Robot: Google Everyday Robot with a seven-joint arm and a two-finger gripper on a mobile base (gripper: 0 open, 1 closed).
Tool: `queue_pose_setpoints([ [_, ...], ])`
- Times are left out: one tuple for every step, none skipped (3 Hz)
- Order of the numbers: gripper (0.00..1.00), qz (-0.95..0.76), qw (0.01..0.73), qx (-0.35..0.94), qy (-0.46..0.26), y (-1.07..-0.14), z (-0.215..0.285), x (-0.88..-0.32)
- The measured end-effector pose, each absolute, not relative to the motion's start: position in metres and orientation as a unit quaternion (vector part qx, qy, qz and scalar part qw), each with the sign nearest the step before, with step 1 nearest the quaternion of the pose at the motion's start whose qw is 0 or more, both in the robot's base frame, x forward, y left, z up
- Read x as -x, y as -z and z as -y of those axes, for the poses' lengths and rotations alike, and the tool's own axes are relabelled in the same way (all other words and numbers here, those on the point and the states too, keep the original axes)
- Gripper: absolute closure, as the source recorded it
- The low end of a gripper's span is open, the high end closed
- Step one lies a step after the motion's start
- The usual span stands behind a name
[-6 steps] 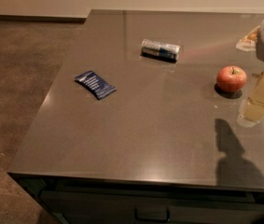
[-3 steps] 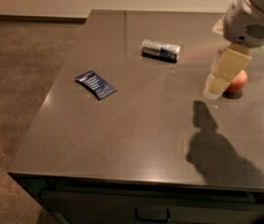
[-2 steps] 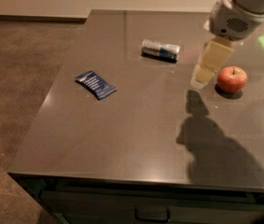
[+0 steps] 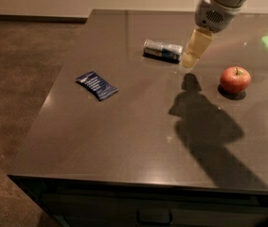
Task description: Place redbull can upright
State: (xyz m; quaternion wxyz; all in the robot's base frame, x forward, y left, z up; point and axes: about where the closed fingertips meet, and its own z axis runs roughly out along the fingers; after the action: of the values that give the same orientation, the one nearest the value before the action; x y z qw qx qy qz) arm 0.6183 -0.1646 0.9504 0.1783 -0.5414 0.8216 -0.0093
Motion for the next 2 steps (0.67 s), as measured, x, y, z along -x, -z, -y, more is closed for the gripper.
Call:
queue_pose_setpoints([
  [0.0,-0.836,0.171,0.521,0.009,-0.937,0.161,-0.653],
  [0.0,-0.844,0.164,0.511,0.015,-0.925,0.158,-0.681],
])
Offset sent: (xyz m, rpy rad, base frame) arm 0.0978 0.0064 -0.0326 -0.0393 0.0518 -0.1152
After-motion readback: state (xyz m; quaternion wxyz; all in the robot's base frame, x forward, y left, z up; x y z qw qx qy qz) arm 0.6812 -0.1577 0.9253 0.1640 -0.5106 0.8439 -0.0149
